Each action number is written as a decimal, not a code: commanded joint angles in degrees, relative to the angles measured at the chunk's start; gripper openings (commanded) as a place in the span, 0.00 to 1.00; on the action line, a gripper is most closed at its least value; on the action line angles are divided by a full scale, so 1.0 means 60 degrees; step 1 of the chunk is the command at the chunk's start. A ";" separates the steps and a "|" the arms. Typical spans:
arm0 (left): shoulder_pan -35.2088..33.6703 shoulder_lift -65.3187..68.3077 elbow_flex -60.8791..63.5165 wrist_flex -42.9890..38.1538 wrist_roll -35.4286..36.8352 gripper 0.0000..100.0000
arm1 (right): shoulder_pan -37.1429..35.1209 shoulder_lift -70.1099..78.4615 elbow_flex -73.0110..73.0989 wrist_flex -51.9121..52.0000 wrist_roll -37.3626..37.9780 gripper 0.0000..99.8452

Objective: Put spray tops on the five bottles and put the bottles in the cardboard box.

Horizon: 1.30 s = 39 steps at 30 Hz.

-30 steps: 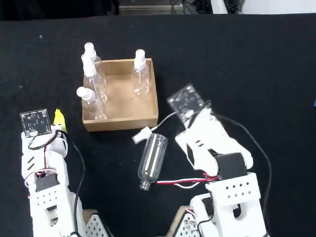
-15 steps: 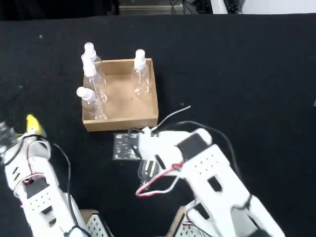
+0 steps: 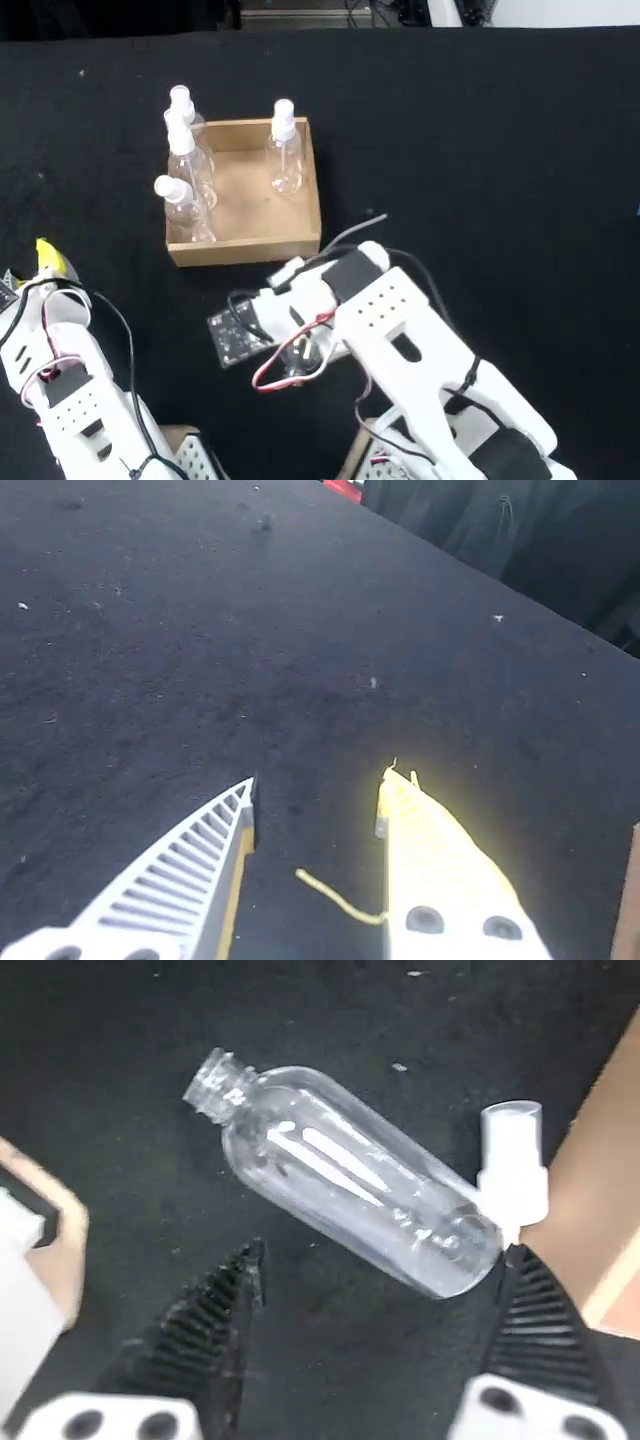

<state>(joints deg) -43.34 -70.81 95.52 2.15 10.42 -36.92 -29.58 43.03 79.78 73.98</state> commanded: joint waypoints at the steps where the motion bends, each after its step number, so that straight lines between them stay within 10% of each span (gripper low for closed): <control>1: -0.0242 -0.0059 -0.0330 0.0044 0.0088 0.18 | -0.0132 0.0066 0.0388 -0.0791 0.0366 0.33; 15: -0.0183 -0.0059 -0.0315 0.0000 0.0088 0.18 | -0.0059 0.0007 0.3114 -0.2916 0.0366 0.32; 22: -0.0168 -0.0059 -0.0300 0.0000 0.0088 0.18 | 0.1172 -0.0022 0.3114 -0.2857 -0.1758 0.12; 39: -0.0168 -0.0059 -0.0286 0.0000 0.0088 0.18 | 1.3377 0.0081 0.0989 -0.1319 -0.1070 0.09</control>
<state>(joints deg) -44.22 -70.81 95.52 2.15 10.42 35.08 -29.58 51.30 74.07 66.59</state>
